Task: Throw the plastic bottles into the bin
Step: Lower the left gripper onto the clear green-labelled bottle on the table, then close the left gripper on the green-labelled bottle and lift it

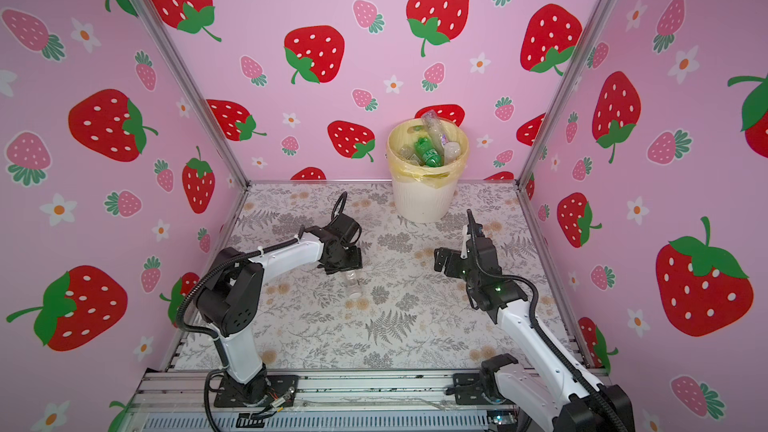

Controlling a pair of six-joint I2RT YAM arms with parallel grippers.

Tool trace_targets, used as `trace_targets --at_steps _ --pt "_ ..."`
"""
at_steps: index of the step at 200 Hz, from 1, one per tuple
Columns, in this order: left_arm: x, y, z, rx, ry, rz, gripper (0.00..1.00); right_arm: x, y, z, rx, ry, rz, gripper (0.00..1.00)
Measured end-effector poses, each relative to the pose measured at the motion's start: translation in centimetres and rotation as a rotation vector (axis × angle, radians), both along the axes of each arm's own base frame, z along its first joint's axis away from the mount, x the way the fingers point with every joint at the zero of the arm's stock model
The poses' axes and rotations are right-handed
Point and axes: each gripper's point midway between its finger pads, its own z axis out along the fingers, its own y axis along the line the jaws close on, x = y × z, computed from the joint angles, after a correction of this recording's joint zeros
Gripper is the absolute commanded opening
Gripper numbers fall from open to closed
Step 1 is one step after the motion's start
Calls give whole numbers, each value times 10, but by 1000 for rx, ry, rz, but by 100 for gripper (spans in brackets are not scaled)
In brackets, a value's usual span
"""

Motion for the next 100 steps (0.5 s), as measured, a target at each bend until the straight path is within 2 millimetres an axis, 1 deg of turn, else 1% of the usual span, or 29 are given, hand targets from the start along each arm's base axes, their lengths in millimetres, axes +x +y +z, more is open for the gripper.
trace_targets --at_steps 11,40,65,72,85,100 --pt "0 0 0 -1 -2 -2 61 0 0 0 0 0 0 99" --pt "0 0 0 -1 -2 -3 61 0 0 0 0 0 -1 99" --pt "3 -3 6 -20 -8 -11 59 0 0 0 1 -1 -1 99" --pt "4 -5 10 -35 -13 -14 57 0 0 0 1 -1 -1 99" --pt "5 -10 23 -80 -32 -35 56 0 -1 1 -1 -2 -3 99" --pt "10 -22 46 -163 -73 -73 56 1 -2 0 -6 -4 -9 99"
